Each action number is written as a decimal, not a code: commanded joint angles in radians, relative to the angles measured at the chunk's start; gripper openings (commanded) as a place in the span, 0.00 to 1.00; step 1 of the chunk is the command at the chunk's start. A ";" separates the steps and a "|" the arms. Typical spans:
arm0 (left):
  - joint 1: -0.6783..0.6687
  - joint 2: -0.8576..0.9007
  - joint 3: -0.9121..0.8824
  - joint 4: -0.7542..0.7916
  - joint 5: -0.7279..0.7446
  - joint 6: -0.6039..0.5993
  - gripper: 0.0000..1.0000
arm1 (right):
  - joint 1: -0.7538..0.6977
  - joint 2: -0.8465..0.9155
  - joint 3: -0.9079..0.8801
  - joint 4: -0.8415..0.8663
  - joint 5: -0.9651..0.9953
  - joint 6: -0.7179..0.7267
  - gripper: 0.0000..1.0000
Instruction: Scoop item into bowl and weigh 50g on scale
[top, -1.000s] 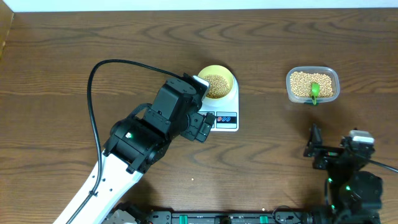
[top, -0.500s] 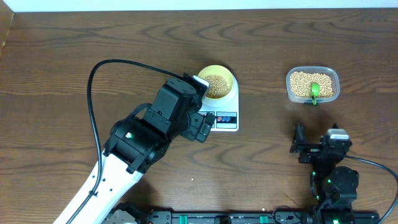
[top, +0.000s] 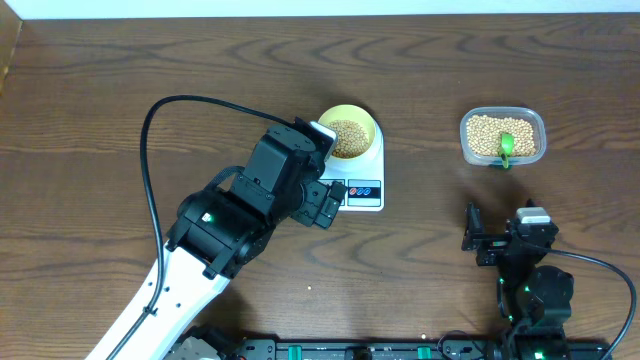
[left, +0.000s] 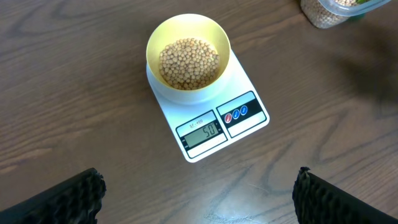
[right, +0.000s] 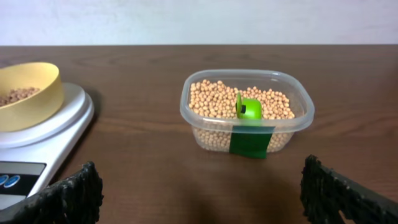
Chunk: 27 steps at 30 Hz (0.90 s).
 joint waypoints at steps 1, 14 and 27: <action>0.004 0.005 0.012 0.000 -0.009 -0.016 0.99 | 0.010 0.033 -0.004 -0.004 -0.010 -0.016 0.99; 0.004 0.005 0.012 0.000 -0.009 -0.016 0.99 | 0.010 0.103 -0.004 -0.004 -0.010 -0.016 0.99; 0.004 0.005 0.012 0.000 -0.009 -0.016 0.99 | 0.010 0.103 -0.004 -0.004 -0.010 -0.016 0.99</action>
